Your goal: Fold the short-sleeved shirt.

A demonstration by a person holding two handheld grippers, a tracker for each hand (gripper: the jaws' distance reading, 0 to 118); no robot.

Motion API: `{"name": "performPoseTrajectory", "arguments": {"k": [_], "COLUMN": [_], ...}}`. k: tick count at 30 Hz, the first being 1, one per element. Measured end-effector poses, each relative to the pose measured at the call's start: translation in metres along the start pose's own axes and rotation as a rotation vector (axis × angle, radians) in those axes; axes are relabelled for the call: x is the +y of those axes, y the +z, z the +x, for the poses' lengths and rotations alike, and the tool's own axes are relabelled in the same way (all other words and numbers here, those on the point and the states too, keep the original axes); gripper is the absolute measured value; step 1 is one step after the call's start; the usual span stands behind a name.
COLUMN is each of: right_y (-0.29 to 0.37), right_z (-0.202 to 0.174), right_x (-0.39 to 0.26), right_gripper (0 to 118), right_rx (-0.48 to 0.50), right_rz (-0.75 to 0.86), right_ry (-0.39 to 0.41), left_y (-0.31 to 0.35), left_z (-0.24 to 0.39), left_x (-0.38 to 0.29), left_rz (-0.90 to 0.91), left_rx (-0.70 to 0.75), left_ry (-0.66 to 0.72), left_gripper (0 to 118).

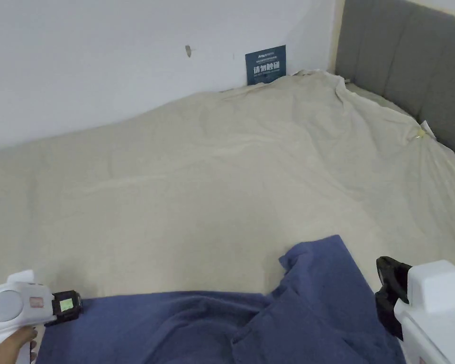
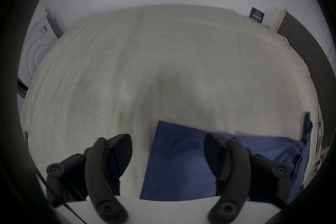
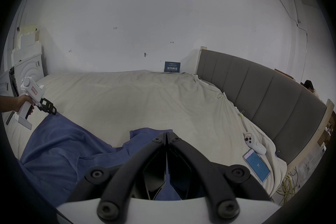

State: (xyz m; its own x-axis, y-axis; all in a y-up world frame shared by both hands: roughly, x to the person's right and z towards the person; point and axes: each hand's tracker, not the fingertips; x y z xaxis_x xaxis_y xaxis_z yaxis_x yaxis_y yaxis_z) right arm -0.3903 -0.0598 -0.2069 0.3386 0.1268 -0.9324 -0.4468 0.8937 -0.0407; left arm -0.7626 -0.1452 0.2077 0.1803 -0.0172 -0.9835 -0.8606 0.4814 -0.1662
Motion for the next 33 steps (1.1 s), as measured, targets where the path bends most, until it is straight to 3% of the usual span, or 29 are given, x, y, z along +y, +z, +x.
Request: {"name": "performPoseTrajectory", "arguments": {"k": [1,4,7,10,15,20,21,22,23,24,28,33], "right_y": [-0.001,-0.002,-0.002,-0.003,-0.020,-0.080,-0.095,-0.108,-0.122,-0.135,-0.165,-0.169], "right_z": [0.001,0.003,0.004,0.010,0.029,0.052,0.054,0.055,0.056,0.056,0.046,0.039], "right_x": [-0.002,-0.008,-0.011,-0.013,-0.015,-0.015,-0.015,-0.016,-0.018,-0.021,-0.038,-0.058], "right_gripper": [0,0,0,0,0,4,17,50,75,86,93,93], "right_rx": [-0.005,-0.010,-0.010,-0.005,0.031,0.089,0.101,0.101,0.073,0.068,0.050,0.022], "right_rz": [-0.010,-0.031,-0.051,-0.069,-0.141,-0.280,-0.303,-0.335,-0.350,-0.378,-0.487,-0.551], "right_ry": [-0.001,-0.013,-0.004,-0.007,-0.104,-0.220,-0.223,-0.203,-0.178,-0.173,-0.055,-0.075], "left_y": [-0.003,-0.005,-0.006,-0.007,0.018,0.068,0.078,0.088,0.096,0.104,0.128,0.139], "left_z": [0.000,0.010,0.017,0.024,0.011,-0.001,-0.002,-0.005,-0.007,-0.009,-0.011,-0.006], "left_x": [-0.001,-0.007,-0.007,-0.007,-0.007,-0.017,-0.020,-0.023,-0.025,-0.026,-0.027,-0.026], "left_rz": [-0.003,-0.018,-0.003,-0.014,0.060,0.164,0.179,0.198,0.209,0.220,0.263,0.281], "left_rx": [0.004,0.016,-0.001,0.016,-0.058,-0.117,-0.127,-0.141,-0.153,-0.161,-0.178,-0.191], "left_ry": [-0.015,-0.077,-0.091,-0.126,-0.070,-0.077,-0.079,-0.078,-0.072,-0.067,-0.066,-0.075], "left_gripper": [79,42,16,2,0,0,0,0,0,0,0,0]}}
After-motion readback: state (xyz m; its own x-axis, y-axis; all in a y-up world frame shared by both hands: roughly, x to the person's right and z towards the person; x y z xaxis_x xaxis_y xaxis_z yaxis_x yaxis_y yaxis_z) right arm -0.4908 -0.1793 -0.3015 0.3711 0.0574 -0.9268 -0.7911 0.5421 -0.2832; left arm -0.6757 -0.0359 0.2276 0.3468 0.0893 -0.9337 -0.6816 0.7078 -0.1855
